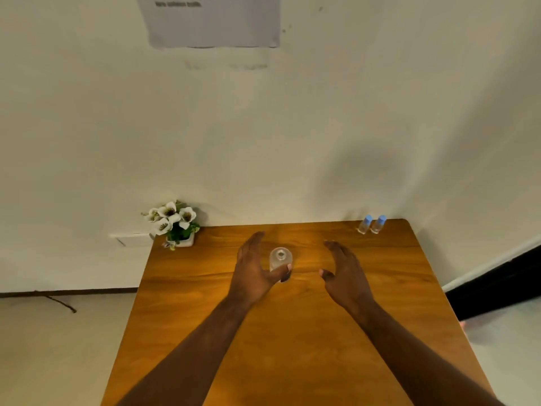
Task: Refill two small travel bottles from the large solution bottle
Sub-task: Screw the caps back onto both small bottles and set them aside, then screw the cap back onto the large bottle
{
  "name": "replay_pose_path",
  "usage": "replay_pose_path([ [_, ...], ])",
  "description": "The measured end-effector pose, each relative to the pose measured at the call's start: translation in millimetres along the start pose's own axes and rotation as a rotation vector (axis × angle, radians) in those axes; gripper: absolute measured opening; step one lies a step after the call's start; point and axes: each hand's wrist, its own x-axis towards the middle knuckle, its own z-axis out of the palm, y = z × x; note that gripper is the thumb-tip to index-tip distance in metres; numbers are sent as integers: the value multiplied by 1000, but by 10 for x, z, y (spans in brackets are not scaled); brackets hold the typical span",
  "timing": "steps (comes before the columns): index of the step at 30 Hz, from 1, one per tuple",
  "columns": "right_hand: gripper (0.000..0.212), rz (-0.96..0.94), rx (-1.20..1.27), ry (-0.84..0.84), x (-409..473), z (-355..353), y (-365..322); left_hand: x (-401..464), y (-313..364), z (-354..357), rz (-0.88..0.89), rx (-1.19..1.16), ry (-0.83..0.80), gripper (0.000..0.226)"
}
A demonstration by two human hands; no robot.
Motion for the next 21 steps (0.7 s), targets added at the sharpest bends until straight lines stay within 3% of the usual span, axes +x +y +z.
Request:
replay_pose_path([
  [4,73,42,-7,-53,-129,202,-58,37,-236,102,-159,-175,-43,108],
  [9,77,76,44,-76,-113,385,-10,208,-351,389,-149,-258,-119,109],
  [13,83,73,45,-91,-25,490,107,348,-406,598,-135,-300,-134,99],
  [17,82,65,29,-126,60,583,234,399,-469,699,-107,-297,-89,74],
  [21,85,67,20,-169,105,650,226,390,-502,640,-114,-348,-100,69],
])
